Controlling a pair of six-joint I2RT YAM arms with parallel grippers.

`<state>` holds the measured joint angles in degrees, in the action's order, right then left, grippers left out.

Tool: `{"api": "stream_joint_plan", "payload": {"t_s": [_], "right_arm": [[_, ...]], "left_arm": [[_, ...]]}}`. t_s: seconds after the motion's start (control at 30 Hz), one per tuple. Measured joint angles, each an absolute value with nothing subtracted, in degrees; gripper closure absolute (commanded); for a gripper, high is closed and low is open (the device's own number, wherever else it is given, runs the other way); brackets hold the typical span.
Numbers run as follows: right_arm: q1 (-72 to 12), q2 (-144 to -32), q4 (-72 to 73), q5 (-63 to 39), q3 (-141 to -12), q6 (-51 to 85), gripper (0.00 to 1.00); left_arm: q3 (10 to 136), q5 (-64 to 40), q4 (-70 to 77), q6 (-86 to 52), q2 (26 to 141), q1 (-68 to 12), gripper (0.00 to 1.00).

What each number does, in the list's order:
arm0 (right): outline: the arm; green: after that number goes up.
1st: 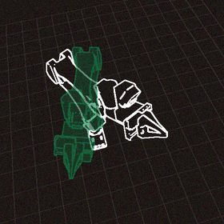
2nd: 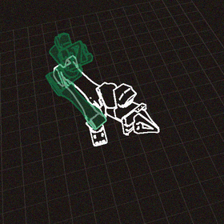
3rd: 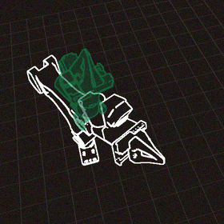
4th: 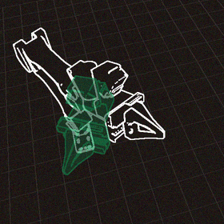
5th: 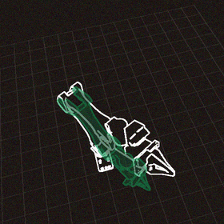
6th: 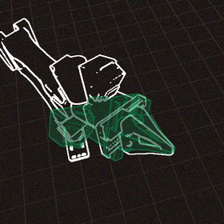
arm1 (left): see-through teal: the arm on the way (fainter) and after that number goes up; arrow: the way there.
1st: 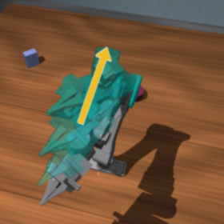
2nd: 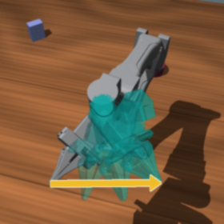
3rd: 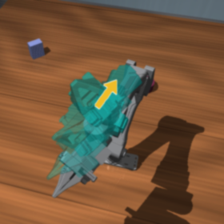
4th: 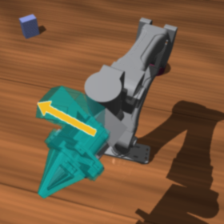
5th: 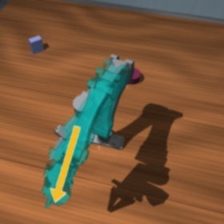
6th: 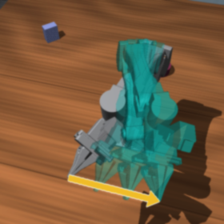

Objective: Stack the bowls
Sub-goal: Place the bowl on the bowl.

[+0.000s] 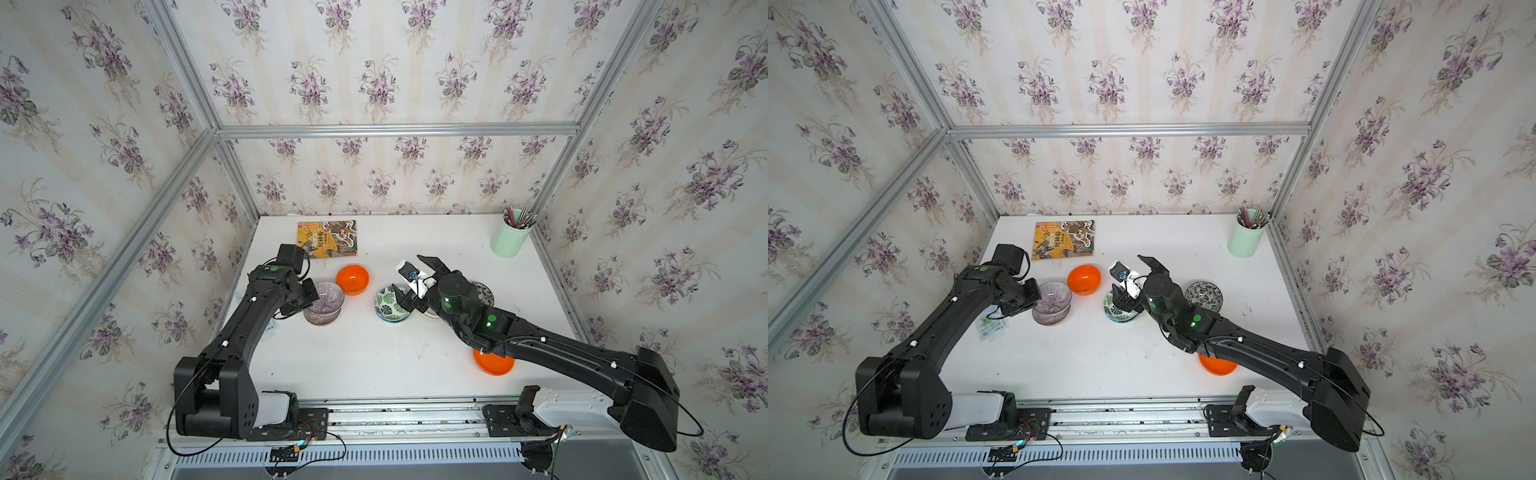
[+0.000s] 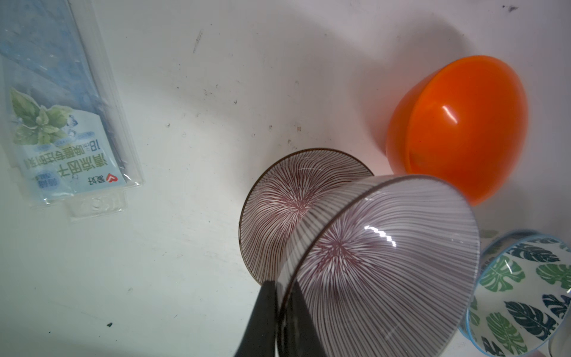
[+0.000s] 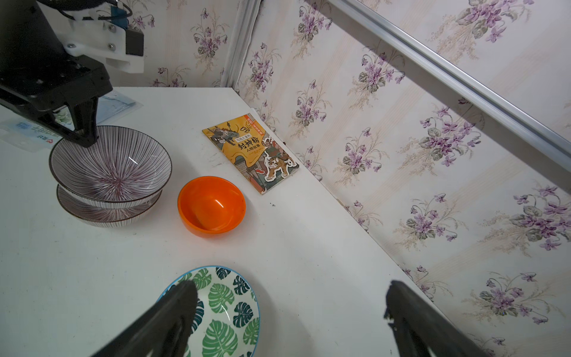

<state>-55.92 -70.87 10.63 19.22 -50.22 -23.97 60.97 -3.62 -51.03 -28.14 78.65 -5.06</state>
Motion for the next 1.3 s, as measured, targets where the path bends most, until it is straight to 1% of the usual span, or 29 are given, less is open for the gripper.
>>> {"api": "stream_joint_plan", "payload": {"t_s": [0.43, 0.8, 0.97, 1.03, 1.2, 1.23, 1.3], "right_arm": [[-55.88, -70.35, 10.37, 18.76, -50.35, -22.50, 0.00], [-55.88, -72.05, 10.04, 17.93, -51.94, -22.22, 0.00], [-55.90, -72.69, 10.00, 17.26, -52.16, -21.82, 0.00], [-55.90, -72.90, 9.98, 17.04, -52.25, -21.41, 0.00], [-55.92, -73.54, 10.02, 16.67, -52.73, -21.17, 0.00], [-55.92, -73.65, 9.98, 16.51, -52.80, -21.17, 0.00], [-55.90, -73.91, 10.02, 15.94, -52.84, -21.17, 0.00]], "left_arm": [[58.78, -3.62, -48.66, -28.32, 81.47, -4.93, 1.00], [57.39, -2.83, -47.86, -28.12, 83.18, -4.89, 1.00], [57.06, -2.52, -47.86, -27.86, 83.15, -4.86, 0.82], [57.06, -2.57, -47.97, -27.59, 82.94, -4.84, 0.76], [57.89, -2.55, -49.36, -26.96, 81.89, -4.82, 0.74], [58.04, -2.55, -49.58, -26.72, 81.45, -4.82, 0.75], [58.08, -2.55, -50.09, -26.55, 80.09, -4.82, 0.82]]}}
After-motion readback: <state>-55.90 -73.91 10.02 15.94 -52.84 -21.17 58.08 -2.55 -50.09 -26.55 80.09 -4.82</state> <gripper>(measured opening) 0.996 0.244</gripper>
